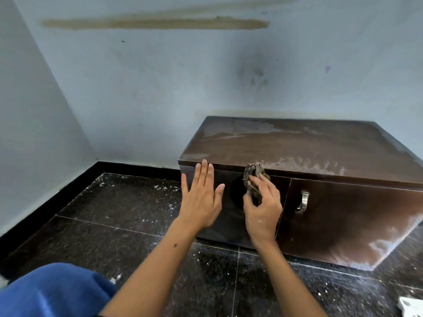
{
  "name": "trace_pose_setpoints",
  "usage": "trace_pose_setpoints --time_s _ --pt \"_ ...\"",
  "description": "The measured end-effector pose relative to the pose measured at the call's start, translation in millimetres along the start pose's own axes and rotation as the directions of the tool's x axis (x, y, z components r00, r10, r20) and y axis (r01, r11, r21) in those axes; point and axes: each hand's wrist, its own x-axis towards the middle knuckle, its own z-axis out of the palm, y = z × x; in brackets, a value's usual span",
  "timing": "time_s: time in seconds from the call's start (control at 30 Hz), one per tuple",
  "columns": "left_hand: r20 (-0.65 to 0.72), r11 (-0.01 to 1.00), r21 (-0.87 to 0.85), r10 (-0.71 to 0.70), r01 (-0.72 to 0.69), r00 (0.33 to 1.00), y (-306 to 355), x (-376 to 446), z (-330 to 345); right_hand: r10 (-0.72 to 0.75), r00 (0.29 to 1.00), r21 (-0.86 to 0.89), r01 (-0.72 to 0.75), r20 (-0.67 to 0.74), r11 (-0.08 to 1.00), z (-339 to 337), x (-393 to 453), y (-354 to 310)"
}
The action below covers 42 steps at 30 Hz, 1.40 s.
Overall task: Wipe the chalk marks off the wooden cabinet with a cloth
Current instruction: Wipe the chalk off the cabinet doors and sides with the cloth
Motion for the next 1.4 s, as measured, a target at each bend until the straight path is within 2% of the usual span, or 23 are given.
trace_pose_setpoints --time_s 0.1,0.17,0.2,0.27,0.4,0.53,0.6,0.67,0.77,0.93,1.07,1.1,1.17,1.23,1.33,1.4 --pt "0.055 0.985 0.167 0.043 -0.052 0.998 -25.0 6.9 -13.4 -0.266 0.961 -0.191 0.275 0.069 0.942 21.2 6.1 24.2" --pt "0.077 0.977 0.208 0.03 -0.045 0.997 -42.2 6.3 -18.3 -0.409 0.898 -0.357 0.439 0.161 0.824 35.5 3.8 44.6" --pt "0.081 0.978 0.207 0.013 -0.03 0.997 -51.9 5.3 -17.7 -0.434 0.876 -0.431 0.481 0.21 0.763 42.2 0.0 55.0" --pt "0.095 0.983 0.183 -0.04 0.022 0.995 -68.4 1.7 -12.9 -0.435 0.849 -0.511 0.528 0.3 0.678 51.0 -9.0 71.8" --pt "0.135 0.985 0.041 -0.171 0.167 0.976 -76.0 5.3 4.5 -0.444 0.808 -0.563 0.589 0.387 0.58 56.7 -15.9 82.9" --pt "0.05 0.989 -0.04 -0.139 0.141 0.989 -70.4 13.3 14.4 -0.411 0.766 -0.612 0.643 0.495 0.461 50.2 -24.7 97.4" --pt "0.02 0.991 -0.056 -0.119 0.12 0.993 -73.8 18.1 15.0 -0.378 0.801 -0.652 0.597 0.464 0.467 45.3 -28.0 103.7" --pt "-0.001 0.991 -0.074 -0.111 0.111 0.994 -78.5 25.2 13.8 -0.352 0.848 -0.666 0.529 0.395 0.526 46.8 -25.8 98.2" --pt "0.039 0.987 -0.115 -0.111 0.115 0.993 -83.7 32.4 15.2 -0.388 0.85 -0.601 0.527 0.357 0.601 66.7 -18.0 80.2" --pt "0.086 0.979 -0.146 -0.13 0.142 0.988 -79.8 33.2 25.4 -0.503 0.736 -0.528 0.676 0.453 0.514 100.4 -17.9 69.0" --pt "0.091 0.941 -0.282 -0.169 0.188 0.981 -69.4 35.7 23.9 -0.493 0.595 -0.501 0.803 0.635 0.324 81.4 -18.1 92.4" --pt "0.088 0.919 -0.337 -0.185 0.204 0.979 -66.7 36.3 21.8 -0.495 0.591 -0.52 0.803 0.637 0.29 68.9 -18.4 101.6" --pt "0.094 0.83 -0.49 -0.253 0.266 0.963 -62.2 41.5 15.6 -0.498 0.673 -0.612 0.727 0.546 0.312 45.2 -16.7 113.5" --pt "0.114 0.682 -0.659 -0.327 0.317 0.938 -60.7 51.2 11.2 -0.49 0.771 -0.652 0.621 0.408 0.434 39.5 -11.8 107.8" --pt "0.097 0.521 -0.801 -0.375 0.295 0.922 -67.0 60.8 11.6 -0.446 0.843 -0.59 0.531 0.299 0.608 65.0 -8.9 78.1" --pt "0.12 0.417 -0.865 -0.368 0.279 0.922 -74.7 66.9 14.6 -0.416 0.869 -0.575 0.491 0.269 0.654 86.8 -14.4 63.8"
